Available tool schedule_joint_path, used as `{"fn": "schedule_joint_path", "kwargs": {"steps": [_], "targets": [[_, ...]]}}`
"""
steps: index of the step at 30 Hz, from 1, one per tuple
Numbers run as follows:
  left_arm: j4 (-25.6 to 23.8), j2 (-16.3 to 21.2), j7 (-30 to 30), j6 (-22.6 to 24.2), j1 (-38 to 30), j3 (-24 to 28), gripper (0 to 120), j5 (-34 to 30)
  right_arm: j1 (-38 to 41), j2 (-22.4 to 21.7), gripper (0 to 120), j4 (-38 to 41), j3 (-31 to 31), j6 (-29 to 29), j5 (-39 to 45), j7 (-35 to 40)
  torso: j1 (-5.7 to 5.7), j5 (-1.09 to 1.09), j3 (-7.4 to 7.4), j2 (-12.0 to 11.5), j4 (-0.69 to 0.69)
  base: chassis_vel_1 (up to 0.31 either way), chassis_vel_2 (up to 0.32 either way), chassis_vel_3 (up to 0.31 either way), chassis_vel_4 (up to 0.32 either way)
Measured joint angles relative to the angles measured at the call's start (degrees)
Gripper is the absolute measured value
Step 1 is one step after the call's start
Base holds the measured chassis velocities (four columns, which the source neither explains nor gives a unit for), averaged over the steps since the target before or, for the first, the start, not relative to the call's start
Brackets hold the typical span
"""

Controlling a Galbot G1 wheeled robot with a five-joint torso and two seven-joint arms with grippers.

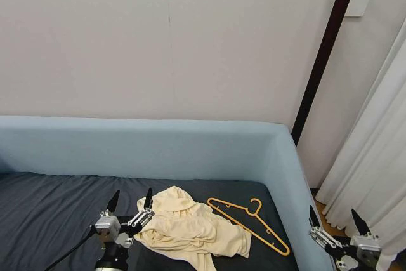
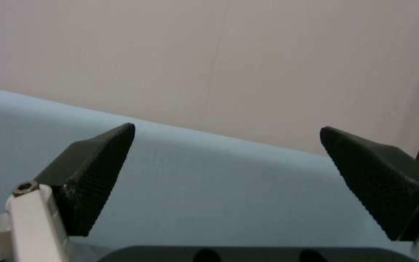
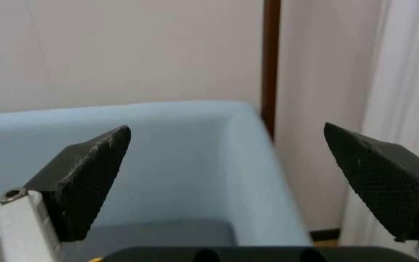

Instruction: Pick up the clothes from the sofa and hang them on the clothes hanger.

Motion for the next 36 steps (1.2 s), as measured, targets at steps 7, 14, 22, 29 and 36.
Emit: {"fn": "schedule_joint_path", "kwargs": {"steps": [7,14,22,29,36], "targets": [[1.17,-0.74,-5.24,-2.13,1.80,-0.63,100,2.99,7.39,-8.24,100,-4.65,-3.38,-3.06,21.65,-4.13,0.00,0.01,0.00,0.00,0.01,0.000,0.000,0.000,0.000],[0.68,-1.45,-9.17,-3.82,3.90,-1.44,100,6.14,18.76,-10.55,100,-11.91,-9.22,-4.52,36.63,-4.32,0.00,0.01,0.00,0.00,0.02,0.000,0.000,0.000,0.000],[-0.68,-2.01,-12.22,-3.97,5.13,-2.56,100,9.21,34.24,-8.58,100,-21.17,-23.93,-10.09,44.97,2.08,0.00,-0.01,0.01,0.00,0.01,0.000,0.000,0.000,0.000],[1.49,-1.22,-13.46,-4.82,5.78,-5.44,100,9.58,46.08,-2.21,100,-32.92,-33.15,-14.17,46.84,9.70,0.01,-0.01,0.01,0.00,0.02,0.000,0.000,0.000,0.000],[2.04,-1.28,-13.70,-5.33,5.70,-6.33,100,9.85,51.53,1.87,100,-41.58,-38.52,-17.47,43.91,12.93,0.01,-0.01,0.00,0.00,0.01,0.000,0.000,0.000,0.000]]}}
